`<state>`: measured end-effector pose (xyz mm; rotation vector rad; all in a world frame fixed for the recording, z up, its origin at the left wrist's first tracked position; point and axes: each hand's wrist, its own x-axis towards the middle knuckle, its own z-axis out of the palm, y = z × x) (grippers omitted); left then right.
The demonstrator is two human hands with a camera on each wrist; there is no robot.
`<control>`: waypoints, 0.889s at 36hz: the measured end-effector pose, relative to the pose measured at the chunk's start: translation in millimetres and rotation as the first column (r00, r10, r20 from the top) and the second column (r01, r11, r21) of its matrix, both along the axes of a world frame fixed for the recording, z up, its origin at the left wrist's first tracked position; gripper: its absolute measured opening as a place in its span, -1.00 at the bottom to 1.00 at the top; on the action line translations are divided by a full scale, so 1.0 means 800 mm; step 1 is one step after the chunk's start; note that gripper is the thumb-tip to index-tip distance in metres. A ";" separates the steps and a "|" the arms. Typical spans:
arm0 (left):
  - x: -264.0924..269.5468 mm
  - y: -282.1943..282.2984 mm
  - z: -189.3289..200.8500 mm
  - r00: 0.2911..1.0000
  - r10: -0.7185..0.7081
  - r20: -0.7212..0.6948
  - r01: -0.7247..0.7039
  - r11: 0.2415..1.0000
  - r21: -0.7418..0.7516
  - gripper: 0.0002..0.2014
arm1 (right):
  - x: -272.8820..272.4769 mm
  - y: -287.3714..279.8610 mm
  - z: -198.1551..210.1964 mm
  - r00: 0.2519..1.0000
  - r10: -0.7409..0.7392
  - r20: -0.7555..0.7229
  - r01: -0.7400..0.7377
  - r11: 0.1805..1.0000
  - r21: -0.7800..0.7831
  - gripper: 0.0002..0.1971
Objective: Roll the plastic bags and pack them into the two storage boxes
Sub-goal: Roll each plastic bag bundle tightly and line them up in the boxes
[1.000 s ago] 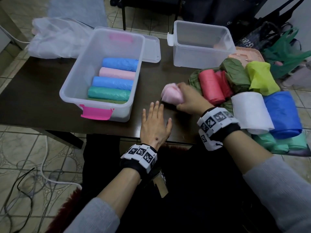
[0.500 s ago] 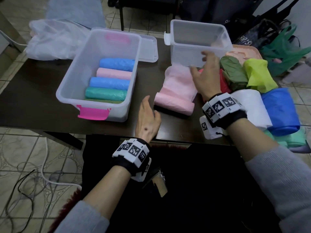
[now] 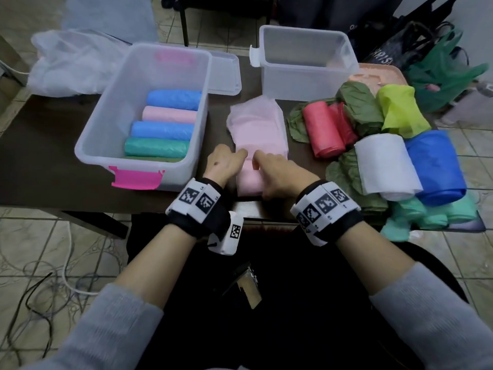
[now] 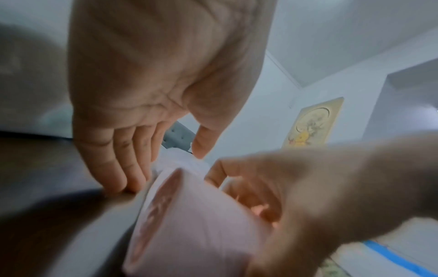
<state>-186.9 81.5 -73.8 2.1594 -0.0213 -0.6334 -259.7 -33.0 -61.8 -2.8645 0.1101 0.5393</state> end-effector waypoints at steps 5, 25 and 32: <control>0.000 -0.008 0.005 0.974 0.055 -0.221 -0.087 0.986 -0.142 -0.59 | -0.013 0.001 -0.002 0.995 0.067 -0.068 -0.065 0.997 0.032 -0.38; 0.037 -0.063 0.108 0.805 0.153 0.573 -0.038 0.978 -0.207 -0.79 | -0.029 0.002 0.011 0.984 0.091 -0.154 -0.071 0.989 0.132 -0.41; 0.016 -0.046 0.033 0.715 -0.670 0.199 0.544 0.713 0.443 -0.61 | -0.027 0.001 0.010 0.988 0.100 -0.115 -0.088 0.991 0.104 -0.47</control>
